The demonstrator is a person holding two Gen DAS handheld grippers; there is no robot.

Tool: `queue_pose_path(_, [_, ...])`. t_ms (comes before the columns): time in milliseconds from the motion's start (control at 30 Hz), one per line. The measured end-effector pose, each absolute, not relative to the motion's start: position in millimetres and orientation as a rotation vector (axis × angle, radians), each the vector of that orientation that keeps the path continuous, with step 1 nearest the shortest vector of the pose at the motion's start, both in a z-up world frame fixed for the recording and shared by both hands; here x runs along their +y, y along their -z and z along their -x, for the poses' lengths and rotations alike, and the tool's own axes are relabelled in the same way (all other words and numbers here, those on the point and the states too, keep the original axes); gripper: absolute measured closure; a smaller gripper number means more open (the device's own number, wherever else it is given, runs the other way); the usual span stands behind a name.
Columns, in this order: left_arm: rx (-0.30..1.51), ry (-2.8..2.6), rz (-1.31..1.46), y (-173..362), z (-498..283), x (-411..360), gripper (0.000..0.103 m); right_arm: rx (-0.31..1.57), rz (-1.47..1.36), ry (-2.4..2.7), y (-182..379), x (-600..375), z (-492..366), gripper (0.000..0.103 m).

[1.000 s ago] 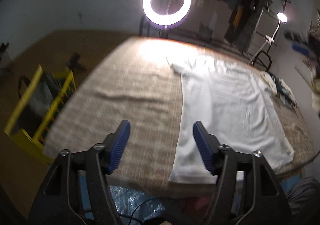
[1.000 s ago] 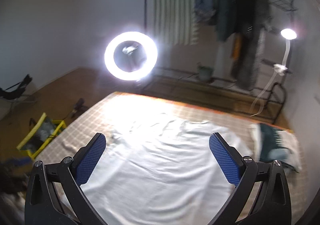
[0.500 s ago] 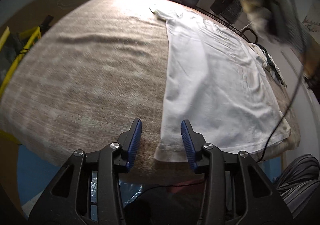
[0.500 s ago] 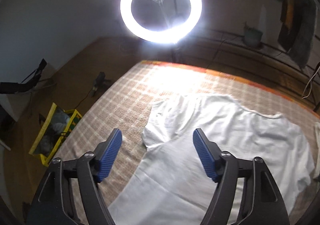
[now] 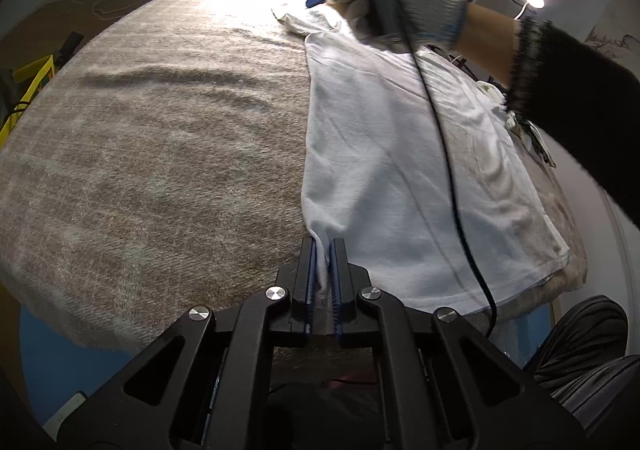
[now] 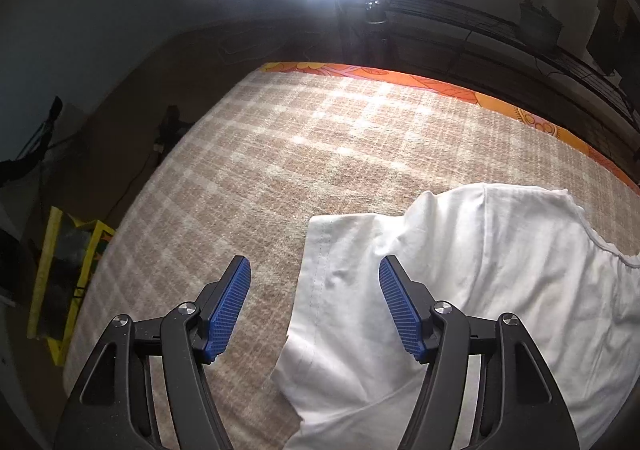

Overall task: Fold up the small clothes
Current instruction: 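Grasp one long side edge of the white T-shirt with both tools, left at hem, right at shoulder, then lift the gripped side edge with both tools and fold it over the shirt's middle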

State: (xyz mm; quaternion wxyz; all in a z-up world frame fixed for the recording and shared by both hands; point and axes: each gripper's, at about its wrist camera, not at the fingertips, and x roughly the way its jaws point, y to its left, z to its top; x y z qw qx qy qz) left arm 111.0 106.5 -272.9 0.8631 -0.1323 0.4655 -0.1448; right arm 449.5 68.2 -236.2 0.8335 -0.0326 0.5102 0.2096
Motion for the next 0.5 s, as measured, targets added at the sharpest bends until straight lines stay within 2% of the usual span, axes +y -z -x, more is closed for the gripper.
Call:
queue_pose_path(67, [0.976, 0.310, 0.283, 273, -112, 107, 0.100, 1.091, 0.109, -0.422, 244, 73, -455, 0.037])
queue_pose_path(133, [0.977, 0.314, 0.293, 274, -113, 108, 0.101, 1.107, 0.146, -0.400, 253, 74, -460, 0.044])
queue_pose_path(267, [0.976, 0.320, 0.316, 274, -114, 111, 0.102, 1.097, 0.212, -0.387, 253, 78, -460, 0.049])
queue_pose_path(333, [0.974, 0.322, 0.323, 273, -114, 111, 0.102, 1.081, 0.272, -0.366, 253, 79, -457, 0.071])
queue_pose_path(367, [0.968, 0.324, 0.325, 272, -114, 112, 0.102, 1.076, 0.280, -0.386, 252, 79, -456, 0.076])
queue_pose_path(400, [0.963, 0.325, 0.325, 271, -113, 112, 0.102, 1.080, 0.275, -0.404, 251, 79, -456, 0.095])
queue_pose_path(500, [0.946, 0.329, 0.320, 263, -112, 112, 0.102, 1.078, 0.278, -0.412, 249, 79, -456, 0.100])
